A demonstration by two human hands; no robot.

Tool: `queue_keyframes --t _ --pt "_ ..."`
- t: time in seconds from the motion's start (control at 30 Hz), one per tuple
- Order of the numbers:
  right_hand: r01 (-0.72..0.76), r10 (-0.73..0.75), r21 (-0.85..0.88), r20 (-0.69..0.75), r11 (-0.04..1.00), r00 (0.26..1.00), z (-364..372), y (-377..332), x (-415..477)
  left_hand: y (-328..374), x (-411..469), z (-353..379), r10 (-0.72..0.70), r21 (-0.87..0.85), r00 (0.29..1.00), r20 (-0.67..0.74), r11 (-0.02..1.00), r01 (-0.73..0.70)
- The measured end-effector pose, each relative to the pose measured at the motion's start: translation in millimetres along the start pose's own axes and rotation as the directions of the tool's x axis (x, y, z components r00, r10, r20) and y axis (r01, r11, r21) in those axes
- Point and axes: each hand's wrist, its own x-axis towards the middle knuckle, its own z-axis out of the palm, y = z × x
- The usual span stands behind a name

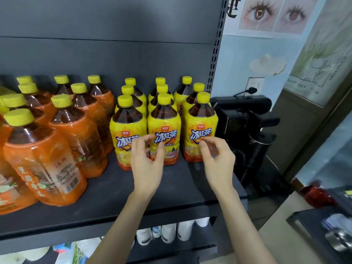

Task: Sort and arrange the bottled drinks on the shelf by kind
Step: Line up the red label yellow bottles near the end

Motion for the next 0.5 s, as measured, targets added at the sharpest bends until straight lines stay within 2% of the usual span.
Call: queue_keyframes --t 0.1,0.17,0.33,0.5 --pt "0.035 -0.035 -0.003 -0.008 0.999 0.999 -10.6 9.6 18.4 10.9 4.2 18.8 0.078 0.099 0.996 -0.037 0.992 -0.074" --pt "0.009 -0.01 0.027 0.038 1.0 0.999 -13.9 17.3 32.0 16.5 8.4 28.7 0.133 0.172 0.989 -0.061 0.978 -0.121" --pt "-0.169 0.126 0.114 0.311 0.979 0.942 -9.9 36.1 64.3 17.3 24.9 48.0 0.19 0.265 0.979 -0.069 0.95 -0.166" --pt "-0.348 0.162 0.317 0.489 0.882 0.857 -2.1 51.6 91.3 8.6 31.2 64.1 0.23 0.347 0.971 -0.068 0.918 -0.193"
